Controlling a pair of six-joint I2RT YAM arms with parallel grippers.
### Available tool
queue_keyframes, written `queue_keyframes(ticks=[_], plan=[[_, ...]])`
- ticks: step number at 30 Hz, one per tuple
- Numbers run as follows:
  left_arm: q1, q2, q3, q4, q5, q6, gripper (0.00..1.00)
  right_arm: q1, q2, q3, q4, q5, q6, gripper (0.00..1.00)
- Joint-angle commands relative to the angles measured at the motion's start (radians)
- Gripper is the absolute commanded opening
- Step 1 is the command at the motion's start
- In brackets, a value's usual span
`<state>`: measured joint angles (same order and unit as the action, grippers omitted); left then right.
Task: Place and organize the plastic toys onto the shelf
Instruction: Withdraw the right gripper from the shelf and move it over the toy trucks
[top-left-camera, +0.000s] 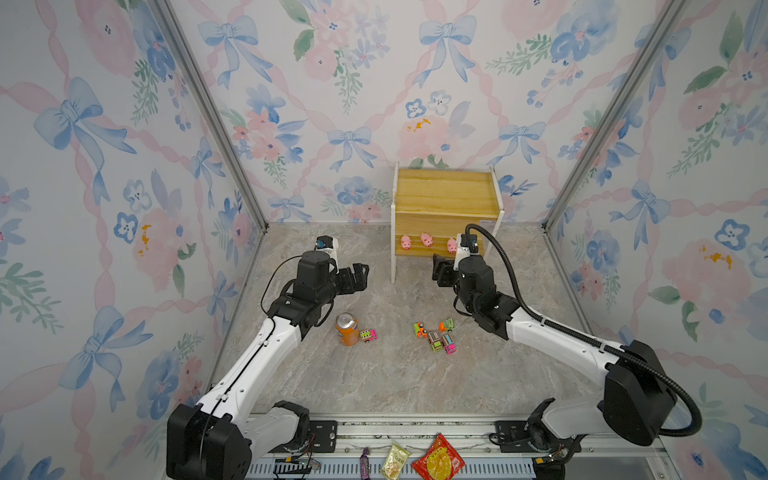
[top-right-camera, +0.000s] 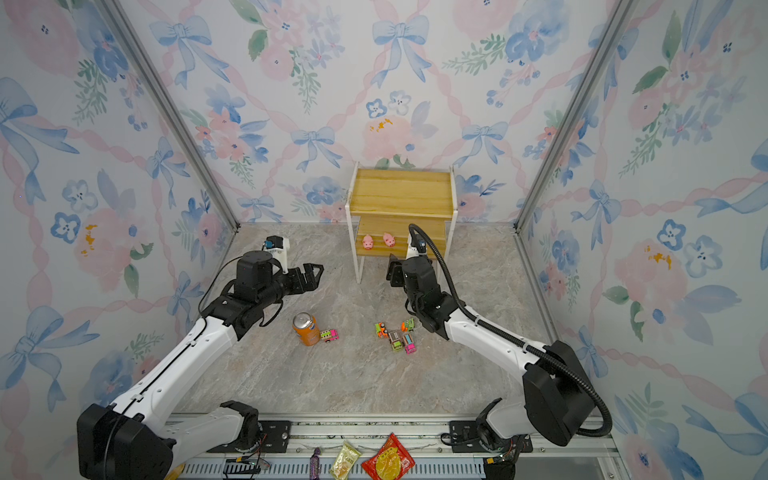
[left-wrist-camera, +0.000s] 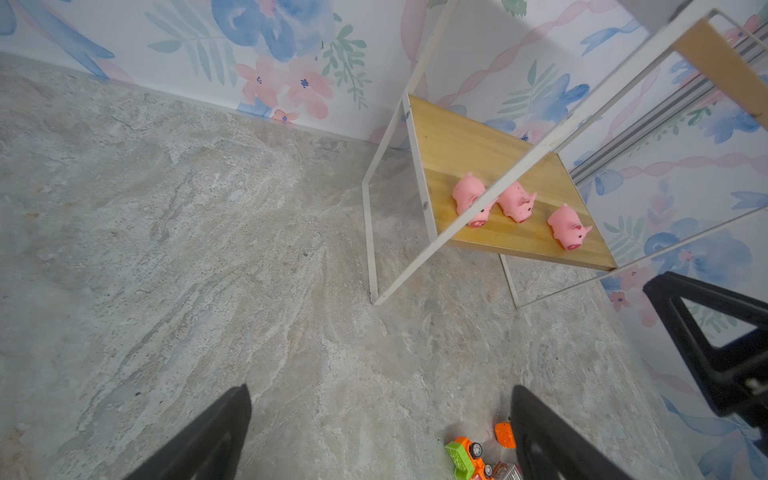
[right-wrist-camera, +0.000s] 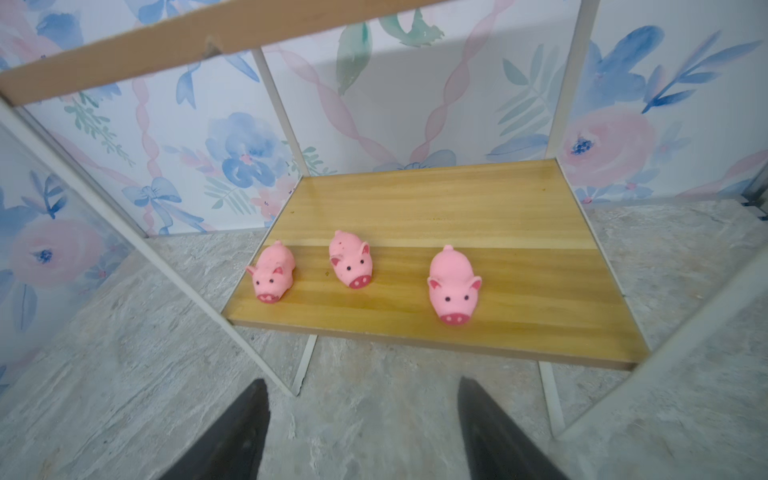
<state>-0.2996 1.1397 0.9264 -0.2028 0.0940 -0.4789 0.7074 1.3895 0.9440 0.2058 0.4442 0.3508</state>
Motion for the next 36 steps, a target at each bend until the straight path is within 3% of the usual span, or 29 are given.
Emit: queue_keyframes(ticks=[1, 8, 16, 29, 36], plan=[[0.014, 0.009, -0.017, 0.019, -0.003, -0.005, 0.98, 0.064, -0.060, -0.026, -0.118, -0.036, -0.047, 0.73], [0.021, 0.036, -0.023, 0.017, -0.048, -0.016, 0.97, 0.166, -0.115, -0.107, -0.193, -0.123, -0.047, 0.73], [0.006, 0.091, -0.029, 0.016, -0.068, -0.032, 0.96, 0.279, -0.129, -0.145, -0.323, -0.073, -0.052, 0.71], [-0.067, 0.115, -0.024, 0.014, -0.071, -0.031, 0.93, 0.309, -0.356, -0.312, -0.509, 0.011, 0.089, 0.70], [-0.079, 0.102, -0.021, 0.014, -0.073, -0.013, 0.93, 0.302, -0.364, -0.324, -0.642, 0.007, 0.180, 0.66]])
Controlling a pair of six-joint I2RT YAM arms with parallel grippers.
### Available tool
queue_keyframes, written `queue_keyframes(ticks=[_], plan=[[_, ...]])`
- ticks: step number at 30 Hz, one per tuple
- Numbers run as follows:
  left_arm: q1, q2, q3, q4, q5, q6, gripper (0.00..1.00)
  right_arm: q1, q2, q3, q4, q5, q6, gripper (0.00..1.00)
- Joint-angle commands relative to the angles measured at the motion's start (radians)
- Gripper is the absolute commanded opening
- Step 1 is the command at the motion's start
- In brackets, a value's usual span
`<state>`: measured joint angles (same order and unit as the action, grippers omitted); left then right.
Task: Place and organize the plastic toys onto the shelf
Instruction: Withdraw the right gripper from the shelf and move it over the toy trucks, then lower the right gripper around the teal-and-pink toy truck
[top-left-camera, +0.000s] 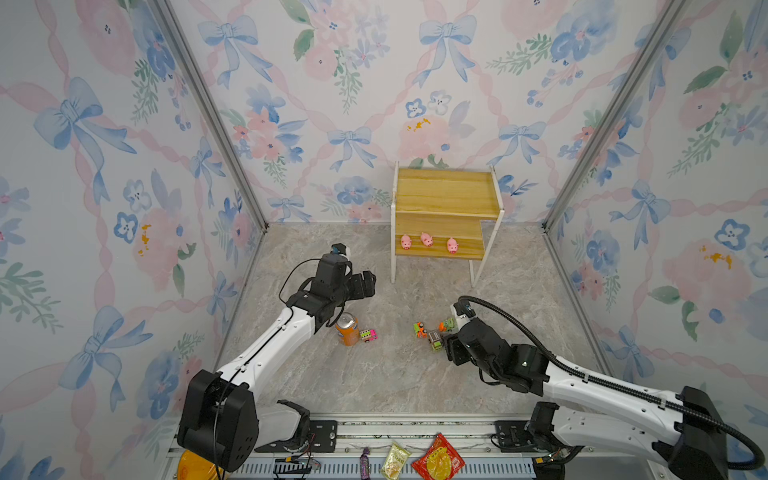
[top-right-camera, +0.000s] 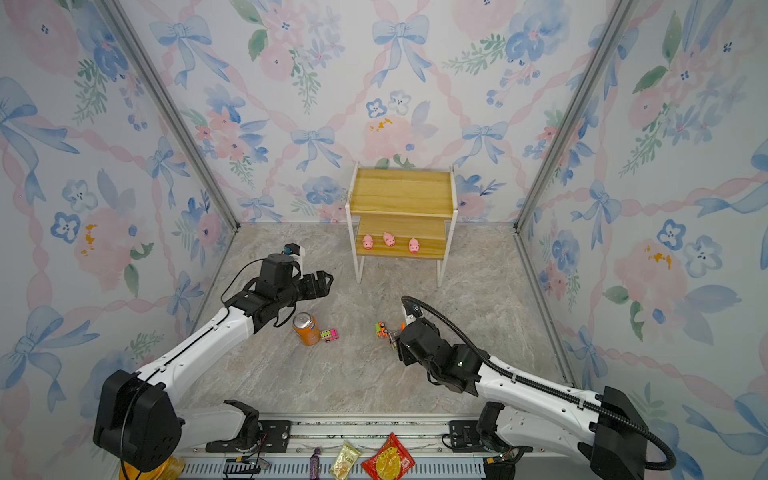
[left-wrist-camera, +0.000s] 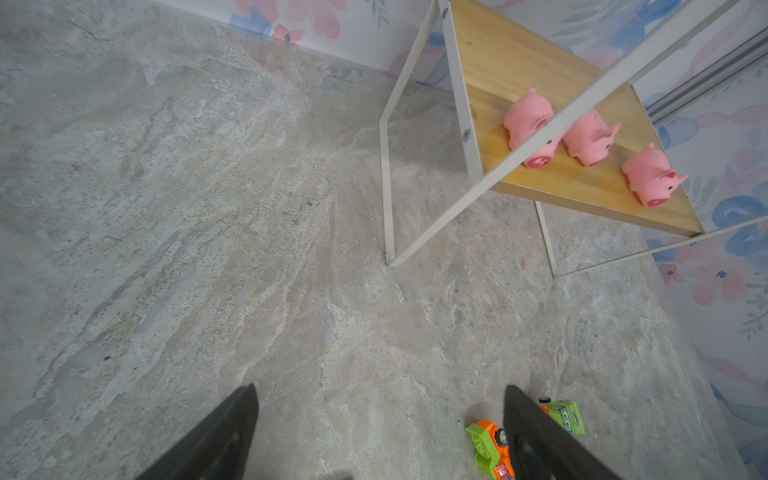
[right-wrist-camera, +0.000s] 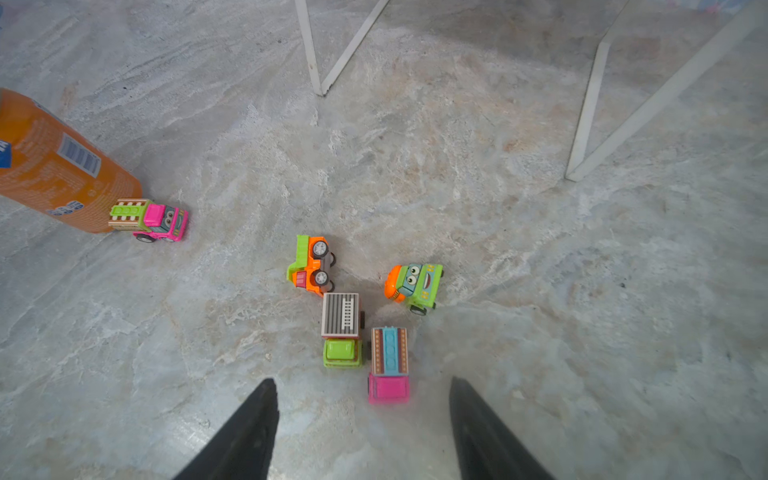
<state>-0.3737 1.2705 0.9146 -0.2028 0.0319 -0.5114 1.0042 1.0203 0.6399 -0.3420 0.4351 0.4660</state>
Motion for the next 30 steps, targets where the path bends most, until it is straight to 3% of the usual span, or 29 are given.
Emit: queue_keyframes(ticks=[1, 12, 20, 30], plan=[[-0.007, -0.029, -0.010, 0.014, -0.008, 0.020, 0.93, -0.001, 0.014, -0.027, -0.096, 0.008, 0.075, 0.65], [-0.072, -0.065, -0.005, 0.014, 0.037, 0.075, 0.94, -0.136, 0.051, -0.121, 0.075, -0.182, 0.085, 0.59], [-0.140, -0.103, -0.006, 0.016, 0.006, 0.106, 0.94, -0.153, 0.138, -0.073, 0.092, -0.213, 0.018, 0.57], [-0.142, -0.080, 0.001, 0.016, 0.009, 0.119, 0.94, -0.203, 0.245, -0.060, 0.136, -0.255, -0.041, 0.54]])
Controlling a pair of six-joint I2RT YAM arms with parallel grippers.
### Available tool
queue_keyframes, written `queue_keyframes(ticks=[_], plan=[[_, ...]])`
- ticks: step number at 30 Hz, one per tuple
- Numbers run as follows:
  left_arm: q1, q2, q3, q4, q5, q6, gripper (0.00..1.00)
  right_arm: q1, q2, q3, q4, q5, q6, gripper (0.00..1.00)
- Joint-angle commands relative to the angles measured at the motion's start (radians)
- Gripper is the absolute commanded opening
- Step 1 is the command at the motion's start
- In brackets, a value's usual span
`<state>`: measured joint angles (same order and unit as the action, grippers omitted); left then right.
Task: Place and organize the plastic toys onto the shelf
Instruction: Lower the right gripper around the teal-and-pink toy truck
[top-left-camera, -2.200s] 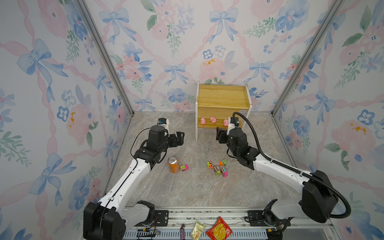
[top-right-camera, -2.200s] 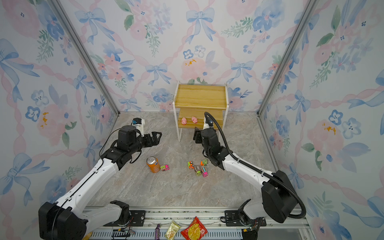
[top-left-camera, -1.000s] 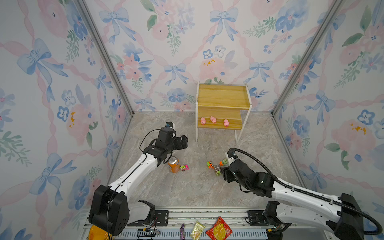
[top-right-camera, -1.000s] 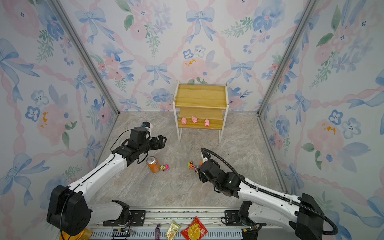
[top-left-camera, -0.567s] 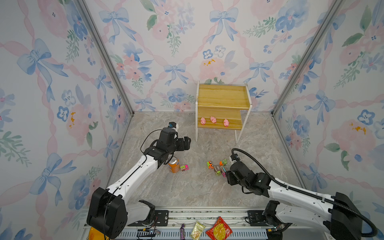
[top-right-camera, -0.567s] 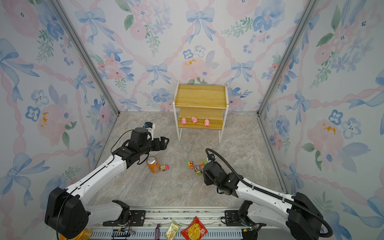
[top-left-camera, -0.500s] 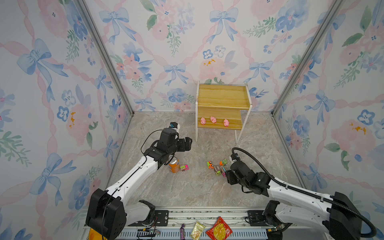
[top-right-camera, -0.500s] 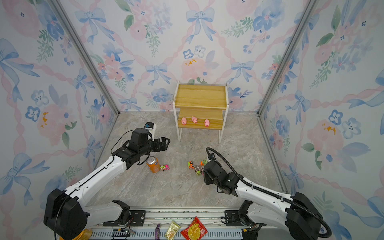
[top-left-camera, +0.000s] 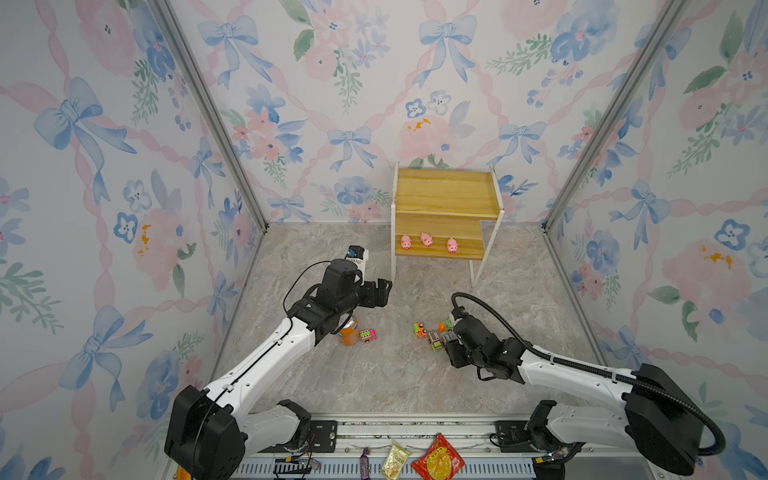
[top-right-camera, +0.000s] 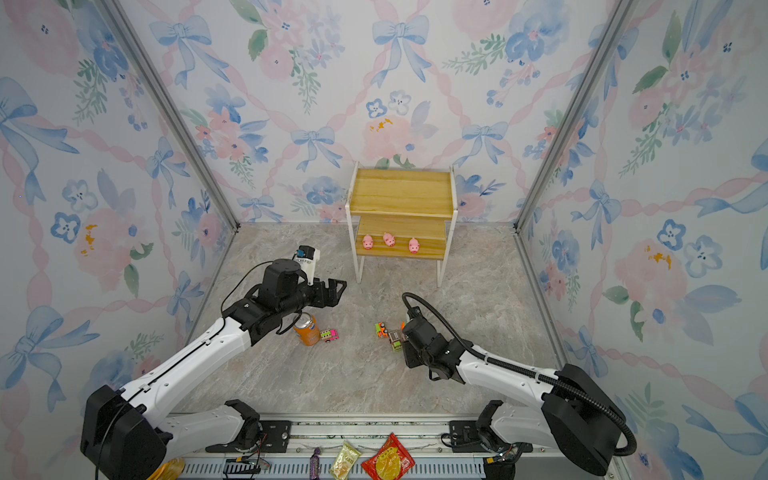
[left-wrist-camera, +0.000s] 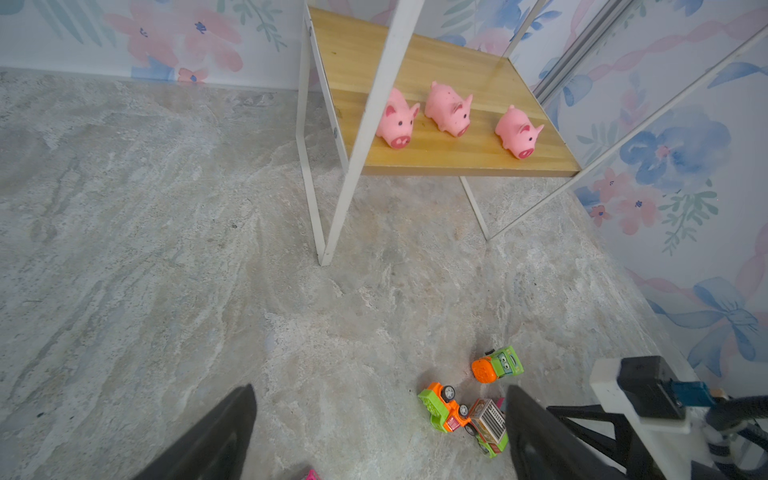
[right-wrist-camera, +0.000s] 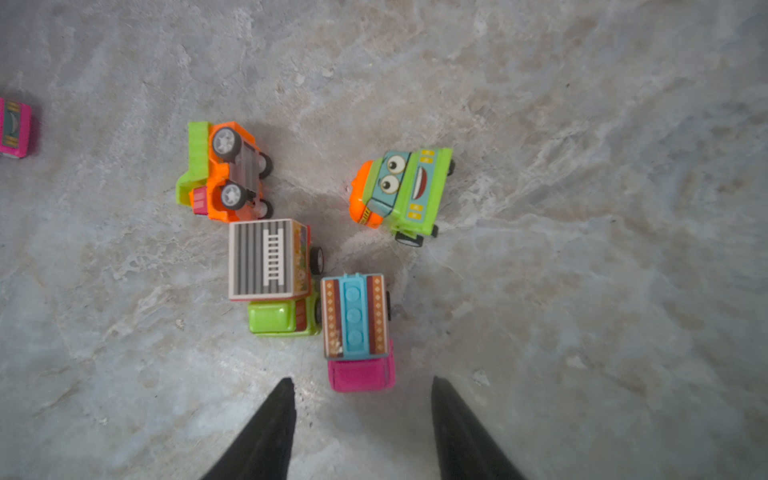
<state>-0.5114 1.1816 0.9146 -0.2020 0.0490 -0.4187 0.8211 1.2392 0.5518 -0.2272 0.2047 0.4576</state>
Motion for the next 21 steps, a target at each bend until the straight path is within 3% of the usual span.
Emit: queue_keyframes(ticks=[1, 21], plan=[[-0.004, 0.009, 0.000, 0.015, -0.011, 0.027, 0.94, -0.022, 0.034, 0.026, 0.032, -0.031, -0.036, 0.54], [0.002, 0.022, 0.000, 0.014, -0.020, 0.031, 0.94, -0.047, 0.165, -0.052, 0.314, -0.028, -0.052, 0.44]])
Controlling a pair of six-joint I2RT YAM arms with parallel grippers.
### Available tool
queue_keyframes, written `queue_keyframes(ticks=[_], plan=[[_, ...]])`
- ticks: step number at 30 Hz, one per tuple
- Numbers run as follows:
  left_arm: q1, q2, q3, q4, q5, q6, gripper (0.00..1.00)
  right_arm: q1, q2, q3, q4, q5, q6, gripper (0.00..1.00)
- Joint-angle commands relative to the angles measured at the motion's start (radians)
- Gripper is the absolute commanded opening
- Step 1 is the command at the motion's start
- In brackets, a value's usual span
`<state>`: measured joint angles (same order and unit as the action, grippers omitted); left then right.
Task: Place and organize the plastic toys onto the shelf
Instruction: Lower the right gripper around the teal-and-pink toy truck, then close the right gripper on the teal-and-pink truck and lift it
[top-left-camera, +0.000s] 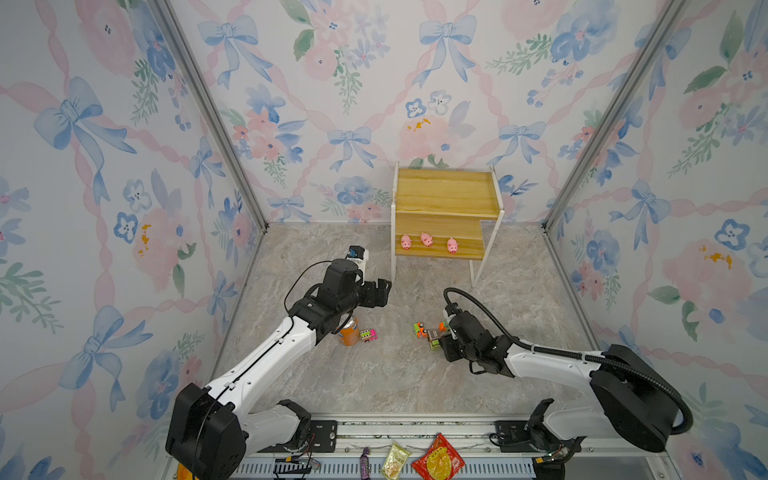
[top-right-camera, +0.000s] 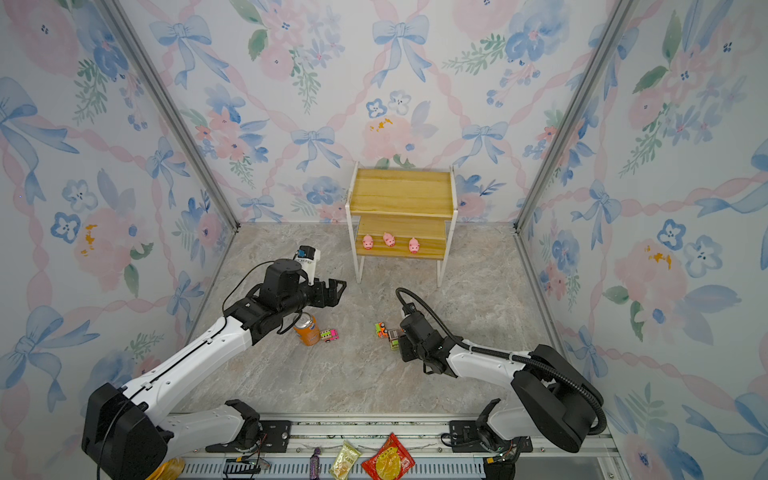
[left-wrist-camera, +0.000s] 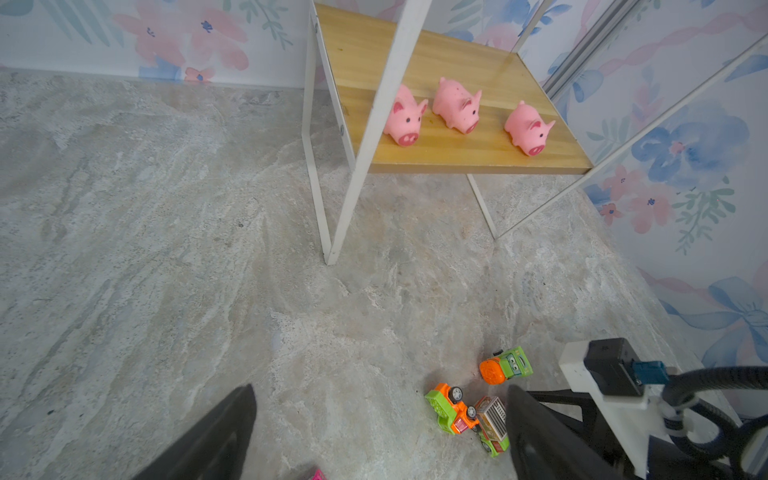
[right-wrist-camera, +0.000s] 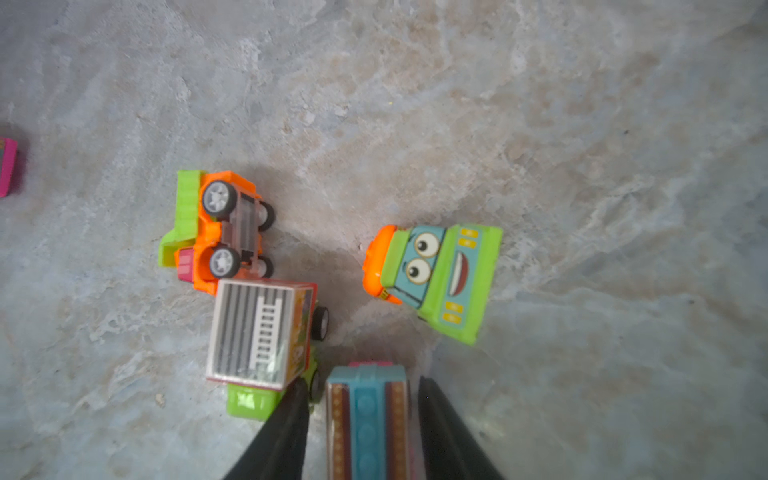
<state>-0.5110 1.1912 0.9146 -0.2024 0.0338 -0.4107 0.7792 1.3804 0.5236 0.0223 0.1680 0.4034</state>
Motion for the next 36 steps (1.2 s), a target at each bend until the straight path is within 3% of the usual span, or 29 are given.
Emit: queue_keyframes(ticks=[1, 11, 22, 27, 36], plan=[[0.002, 0.013, 0.000, 0.016, -0.005, 0.023, 0.94, -0.003, 0.028, -0.026, 0.066, 0.010, 0.003, 0.44], [0.002, 0.010, 0.000, 0.015, -0.003, 0.018, 0.94, 0.064, -0.039, -0.152, 0.201, 0.128, 0.038, 0.42], [0.002, 0.005, -0.002, 0.015, -0.007, 0.016, 0.94, 0.070, -0.052, -0.189, 0.258, 0.116, 0.010, 0.34], [0.001, 0.005, 0.000, 0.015, -0.009, 0.016, 0.94, 0.071, -0.126, -0.157, 0.173, 0.122, -0.004, 0.32], [0.005, 0.010, 0.001, 0.015, 0.001, 0.014, 0.95, 0.067, -0.295, 0.009, -0.134, 0.134, -0.033, 0.32]])
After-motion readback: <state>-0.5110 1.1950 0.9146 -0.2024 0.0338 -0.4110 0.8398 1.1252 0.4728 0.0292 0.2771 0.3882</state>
